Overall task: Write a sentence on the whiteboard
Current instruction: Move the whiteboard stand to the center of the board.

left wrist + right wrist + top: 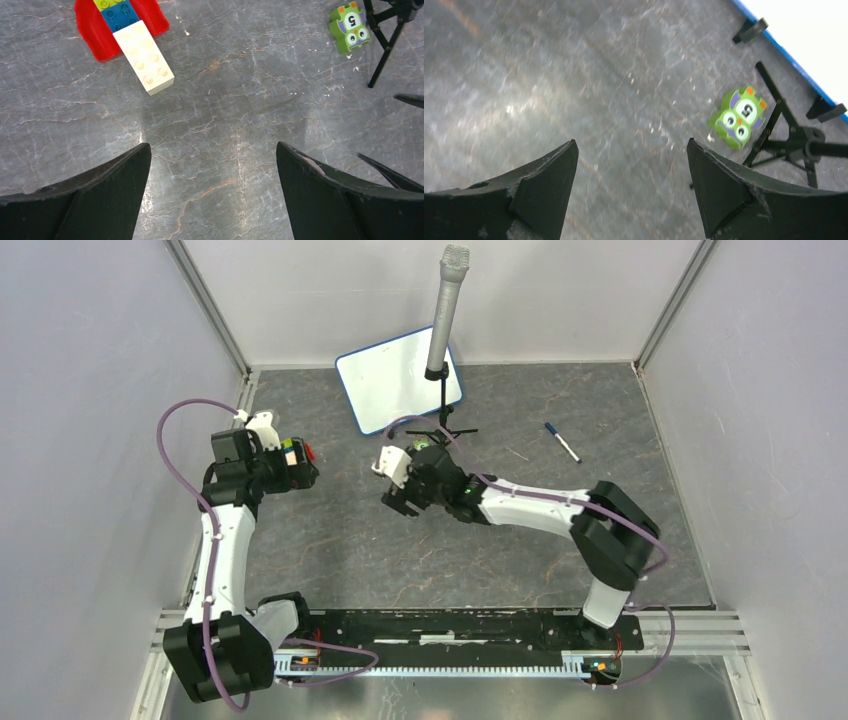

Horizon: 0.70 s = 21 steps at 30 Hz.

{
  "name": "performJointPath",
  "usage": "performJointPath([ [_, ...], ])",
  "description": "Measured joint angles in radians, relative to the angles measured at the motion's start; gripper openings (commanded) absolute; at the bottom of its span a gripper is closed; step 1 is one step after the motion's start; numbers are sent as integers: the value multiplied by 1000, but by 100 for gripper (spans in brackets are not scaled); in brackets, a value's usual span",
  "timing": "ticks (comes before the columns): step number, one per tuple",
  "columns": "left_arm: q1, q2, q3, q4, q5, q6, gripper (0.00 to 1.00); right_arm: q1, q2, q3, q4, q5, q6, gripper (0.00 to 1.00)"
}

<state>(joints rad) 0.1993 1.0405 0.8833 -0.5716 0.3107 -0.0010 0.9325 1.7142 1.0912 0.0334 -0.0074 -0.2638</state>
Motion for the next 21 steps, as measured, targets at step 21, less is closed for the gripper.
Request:
performJointPath([
  [21, 19, -23, 0, 8, 40, -36, 100, -69, 479, 520, 70, 277, 182, 53],
])
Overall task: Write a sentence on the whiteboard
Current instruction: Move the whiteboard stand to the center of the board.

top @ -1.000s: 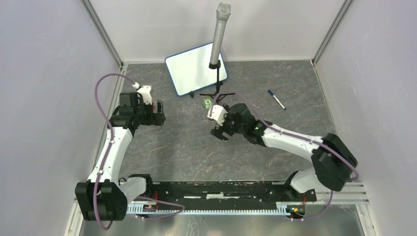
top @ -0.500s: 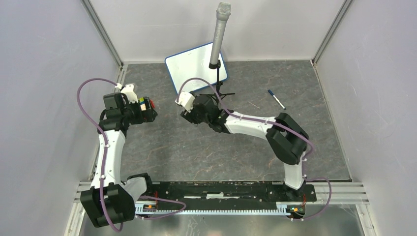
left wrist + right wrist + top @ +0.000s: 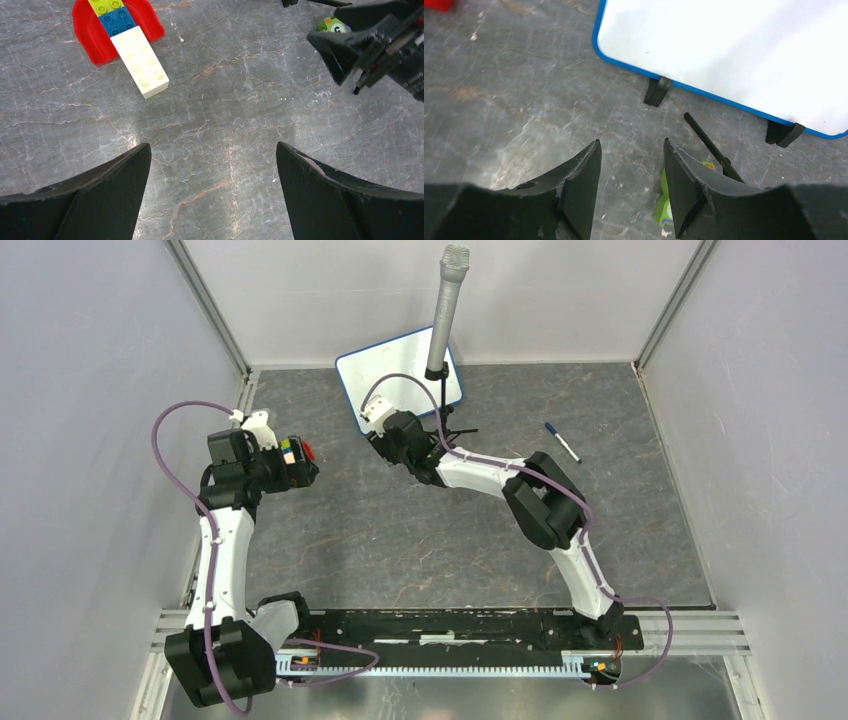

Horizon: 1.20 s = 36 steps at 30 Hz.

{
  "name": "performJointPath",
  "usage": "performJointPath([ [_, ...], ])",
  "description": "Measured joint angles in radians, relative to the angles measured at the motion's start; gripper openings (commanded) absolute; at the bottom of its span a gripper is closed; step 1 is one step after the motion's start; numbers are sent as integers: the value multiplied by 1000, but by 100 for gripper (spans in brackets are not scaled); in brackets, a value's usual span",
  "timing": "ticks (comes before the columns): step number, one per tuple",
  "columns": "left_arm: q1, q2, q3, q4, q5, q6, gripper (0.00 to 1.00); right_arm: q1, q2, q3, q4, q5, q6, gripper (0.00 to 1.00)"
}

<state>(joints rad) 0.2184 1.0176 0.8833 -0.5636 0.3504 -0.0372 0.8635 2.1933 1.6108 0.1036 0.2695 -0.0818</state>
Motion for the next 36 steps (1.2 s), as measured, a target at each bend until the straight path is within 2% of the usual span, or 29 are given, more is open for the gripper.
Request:
performJointPath([
  [9, 0, 0, 0, 20, 0, 0, 100, -63, 151, 170, -24, -29, 96, 51],
  [18, 1, 4, 0, 21, 0, -1, 100, -67, 209, 204, -32, -36, 120, 47],
  [36, 3, 14, 0, 39, 0, -5, 100, -79, 273, 262, 12, -24, 122, 44],
])
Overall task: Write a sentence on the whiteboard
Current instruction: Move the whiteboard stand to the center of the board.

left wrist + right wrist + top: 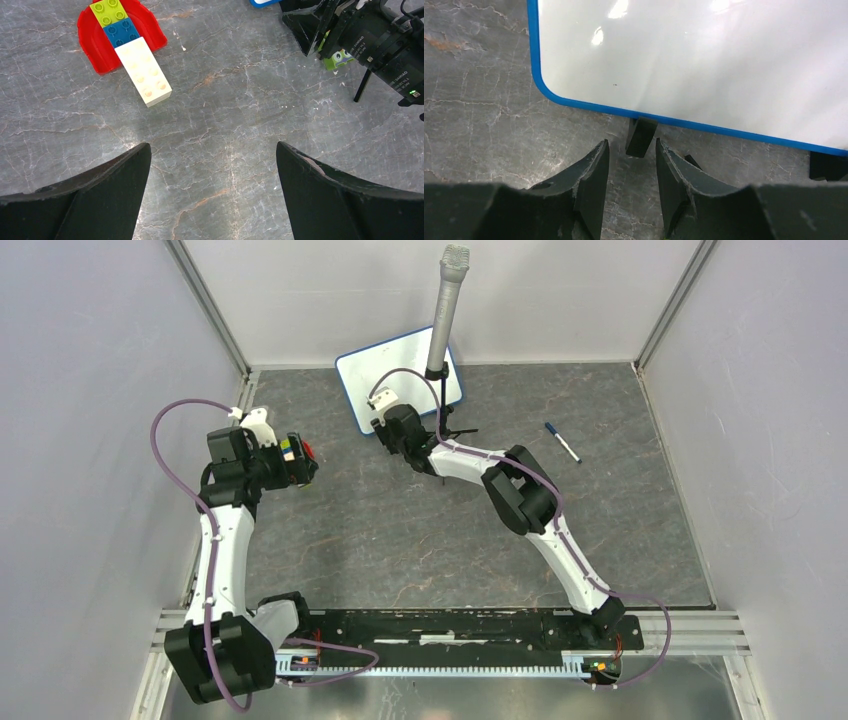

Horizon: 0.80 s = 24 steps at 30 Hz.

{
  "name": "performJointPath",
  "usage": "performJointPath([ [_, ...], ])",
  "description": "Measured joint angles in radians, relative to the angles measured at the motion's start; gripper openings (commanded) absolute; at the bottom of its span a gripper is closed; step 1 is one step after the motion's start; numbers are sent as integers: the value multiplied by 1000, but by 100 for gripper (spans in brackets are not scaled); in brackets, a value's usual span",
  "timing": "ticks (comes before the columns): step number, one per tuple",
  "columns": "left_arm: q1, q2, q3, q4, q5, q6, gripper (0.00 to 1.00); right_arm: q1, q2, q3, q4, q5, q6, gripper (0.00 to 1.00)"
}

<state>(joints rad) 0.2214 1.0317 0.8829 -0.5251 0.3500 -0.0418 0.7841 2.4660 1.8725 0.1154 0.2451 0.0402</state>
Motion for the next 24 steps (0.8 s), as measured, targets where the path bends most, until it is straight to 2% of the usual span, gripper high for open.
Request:
performJointPath([
  [5, 0, 7, 0, 4, 0, -6, 100, -2, 24, 18, 11, 0, 0, 38],
  [17, 0, 13, -1, 4, -1, -6, 100, -10, 34, 20, 18, -31, -3, 0],
  [24, 0, 17, -2, 4, -5, -6, 100, -7, 34, 20, 20, -76, -8, 0],
])
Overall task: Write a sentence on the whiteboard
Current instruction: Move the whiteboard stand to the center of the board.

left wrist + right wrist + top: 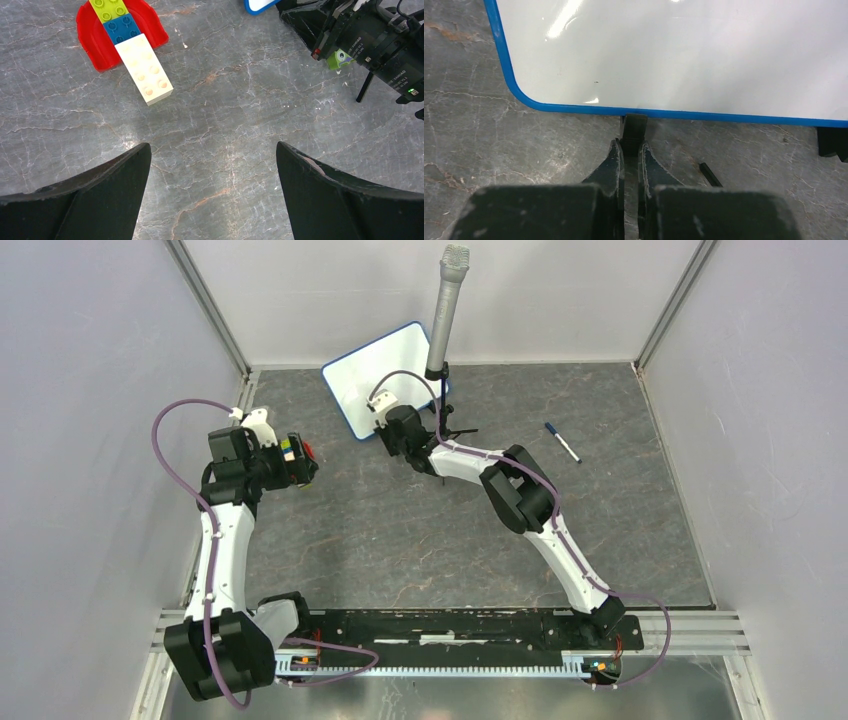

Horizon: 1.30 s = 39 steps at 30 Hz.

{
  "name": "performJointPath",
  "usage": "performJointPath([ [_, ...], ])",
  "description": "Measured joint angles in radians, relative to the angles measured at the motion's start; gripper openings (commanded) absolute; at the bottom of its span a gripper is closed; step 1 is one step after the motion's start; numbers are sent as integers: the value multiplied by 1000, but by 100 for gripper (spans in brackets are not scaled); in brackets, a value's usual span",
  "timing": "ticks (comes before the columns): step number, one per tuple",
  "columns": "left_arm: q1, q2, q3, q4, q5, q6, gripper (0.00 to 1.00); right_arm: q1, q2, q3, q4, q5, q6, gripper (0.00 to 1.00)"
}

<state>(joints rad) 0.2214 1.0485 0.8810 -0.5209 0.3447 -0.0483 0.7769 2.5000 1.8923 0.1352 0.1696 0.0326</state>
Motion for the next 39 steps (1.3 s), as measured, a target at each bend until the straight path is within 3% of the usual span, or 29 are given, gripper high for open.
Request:
performJointPath([
  [9, 0, 6, 0, 0, -6, -1, 100, 23, -8, -22, 19, -63, -58, 0],
  [27, 73, 5, 0, -6, -57, -41, 100, 182, -269, -397, 8, -204, -142, 0],
  [39, 103, -5, 0, -6, -55, -42, 100, 207, -290, -389, -55, -262, -213, 0],
])
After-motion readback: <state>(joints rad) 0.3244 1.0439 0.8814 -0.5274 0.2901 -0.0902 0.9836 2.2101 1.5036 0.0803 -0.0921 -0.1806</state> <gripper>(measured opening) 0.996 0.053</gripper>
